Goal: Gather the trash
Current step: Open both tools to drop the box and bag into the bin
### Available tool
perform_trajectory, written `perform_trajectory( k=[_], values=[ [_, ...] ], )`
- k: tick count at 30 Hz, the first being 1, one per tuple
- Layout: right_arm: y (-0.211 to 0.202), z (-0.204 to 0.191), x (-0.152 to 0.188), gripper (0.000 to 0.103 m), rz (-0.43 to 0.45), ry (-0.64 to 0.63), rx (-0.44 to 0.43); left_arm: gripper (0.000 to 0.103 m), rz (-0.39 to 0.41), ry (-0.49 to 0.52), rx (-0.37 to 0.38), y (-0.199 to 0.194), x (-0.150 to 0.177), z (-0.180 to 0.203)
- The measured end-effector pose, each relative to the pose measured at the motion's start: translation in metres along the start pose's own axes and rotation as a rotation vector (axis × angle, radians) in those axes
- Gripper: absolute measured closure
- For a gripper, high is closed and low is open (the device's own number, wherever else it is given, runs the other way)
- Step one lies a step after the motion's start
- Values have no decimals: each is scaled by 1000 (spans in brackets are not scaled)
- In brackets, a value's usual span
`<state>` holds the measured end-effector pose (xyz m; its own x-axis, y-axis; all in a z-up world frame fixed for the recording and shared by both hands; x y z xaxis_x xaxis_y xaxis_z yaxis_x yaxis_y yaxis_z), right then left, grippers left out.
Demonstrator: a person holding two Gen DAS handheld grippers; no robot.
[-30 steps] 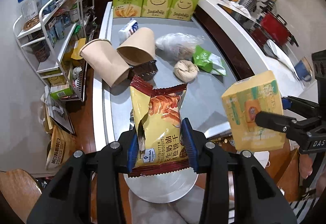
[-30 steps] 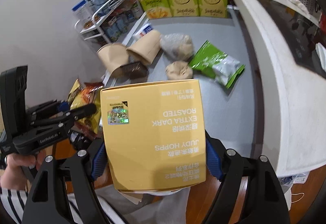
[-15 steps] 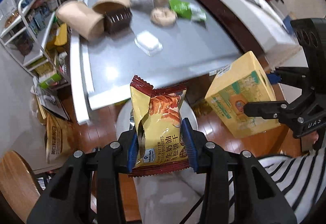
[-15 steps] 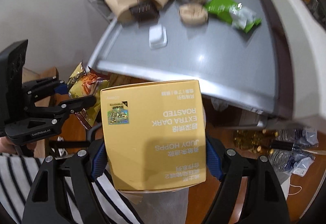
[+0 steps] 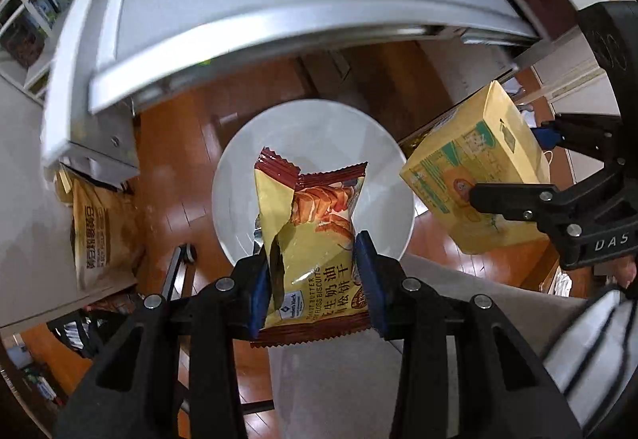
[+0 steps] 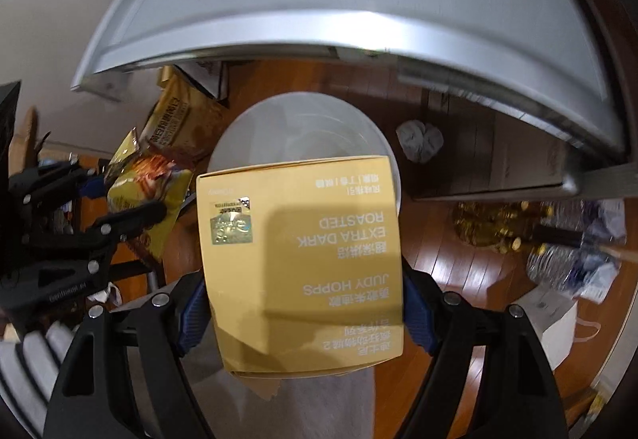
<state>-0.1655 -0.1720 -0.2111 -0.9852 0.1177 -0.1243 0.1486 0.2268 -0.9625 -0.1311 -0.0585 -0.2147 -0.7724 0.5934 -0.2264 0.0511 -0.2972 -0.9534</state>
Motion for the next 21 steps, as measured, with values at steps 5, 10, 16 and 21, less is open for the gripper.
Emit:
perform_trajectory(
  k=[5,10,16,21],
  values=[
    [22,2,-7,26,-12,60,15,62,-17,-8,-16,18,-1,-8],
    [36,6,-20,26,-5,61,51,62,-23,4,-41,31,-3,-13],
    [46,9,-27,26,-5,63,76,62,-34,3,-48,40,-5,-15],
    [50,11,-22,26,-21,82,75,61,-36,-2,-50,41,-9,-14]
  ],
)
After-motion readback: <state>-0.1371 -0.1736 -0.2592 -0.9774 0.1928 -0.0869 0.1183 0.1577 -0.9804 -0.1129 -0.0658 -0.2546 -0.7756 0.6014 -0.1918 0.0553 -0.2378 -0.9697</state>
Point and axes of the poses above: each gripper's, at about its wrist camera, not at the fingertips, and y roughly the way its jaws point, z to its right, x to its underside, the point moved 9 cm from there along y, roughly the way its jaws point, and after that the axes turned 4 degrees about z, right-handed, at the moved point
